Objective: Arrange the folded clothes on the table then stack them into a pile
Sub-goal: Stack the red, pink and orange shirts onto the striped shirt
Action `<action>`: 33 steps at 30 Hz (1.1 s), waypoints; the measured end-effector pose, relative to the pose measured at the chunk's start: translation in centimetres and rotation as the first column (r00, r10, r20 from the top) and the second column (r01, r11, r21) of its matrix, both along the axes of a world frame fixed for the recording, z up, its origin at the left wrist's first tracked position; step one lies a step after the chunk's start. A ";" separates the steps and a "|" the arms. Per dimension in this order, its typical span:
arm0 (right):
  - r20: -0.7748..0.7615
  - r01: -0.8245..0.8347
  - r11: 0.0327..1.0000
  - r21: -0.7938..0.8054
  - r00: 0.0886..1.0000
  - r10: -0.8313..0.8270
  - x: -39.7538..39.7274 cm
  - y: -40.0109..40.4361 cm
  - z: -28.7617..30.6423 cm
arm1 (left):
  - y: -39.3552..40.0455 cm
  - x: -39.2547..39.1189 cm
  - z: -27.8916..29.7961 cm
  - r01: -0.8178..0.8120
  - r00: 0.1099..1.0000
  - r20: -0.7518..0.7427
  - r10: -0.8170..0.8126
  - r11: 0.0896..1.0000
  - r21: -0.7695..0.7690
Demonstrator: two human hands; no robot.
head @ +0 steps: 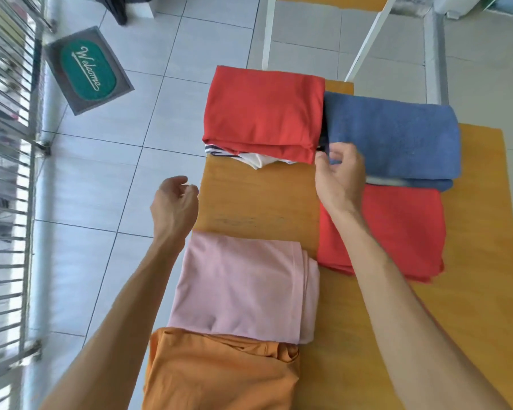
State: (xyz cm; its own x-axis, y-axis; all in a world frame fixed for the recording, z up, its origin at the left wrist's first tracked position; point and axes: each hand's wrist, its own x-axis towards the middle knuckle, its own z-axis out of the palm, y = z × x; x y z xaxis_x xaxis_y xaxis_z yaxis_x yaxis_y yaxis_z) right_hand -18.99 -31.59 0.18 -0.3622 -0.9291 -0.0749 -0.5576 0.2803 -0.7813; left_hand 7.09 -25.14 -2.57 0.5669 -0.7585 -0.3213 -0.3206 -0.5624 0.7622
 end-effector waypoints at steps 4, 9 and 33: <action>-0.085 -0.008 0.985 0.173 0.996 0.023 -1.0 9.4 -0.6 | 7.0 -0.1 -0.9 0.031 0.990 0.137 -0.039 0.998 0.058; -0.205 -0.019 0.916 0.400 0.973 0.109 -1.3 19.3 -1.3 | 12.1 -0.1 -1.7 0.107 0.964 0.224 -0.147 0.978 0.182; 0.197 0.057 0.992 0.114 0.977 -0.079 -0.6 7.6 2.2 | -0.5 -1.5 5.3 0.228 0.971 -0.040 -0.235 0.964 -0.139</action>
State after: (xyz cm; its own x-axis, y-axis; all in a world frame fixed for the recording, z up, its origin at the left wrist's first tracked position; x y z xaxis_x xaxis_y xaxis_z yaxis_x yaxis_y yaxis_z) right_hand -19.61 -24.04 2.38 -0.3917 -0.8853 -0.2505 -0.3694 0.4007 -0.8385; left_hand 5.63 -25.68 2.71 0.3547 -0.9049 -0.2350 -0.3847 -0.3704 0.8455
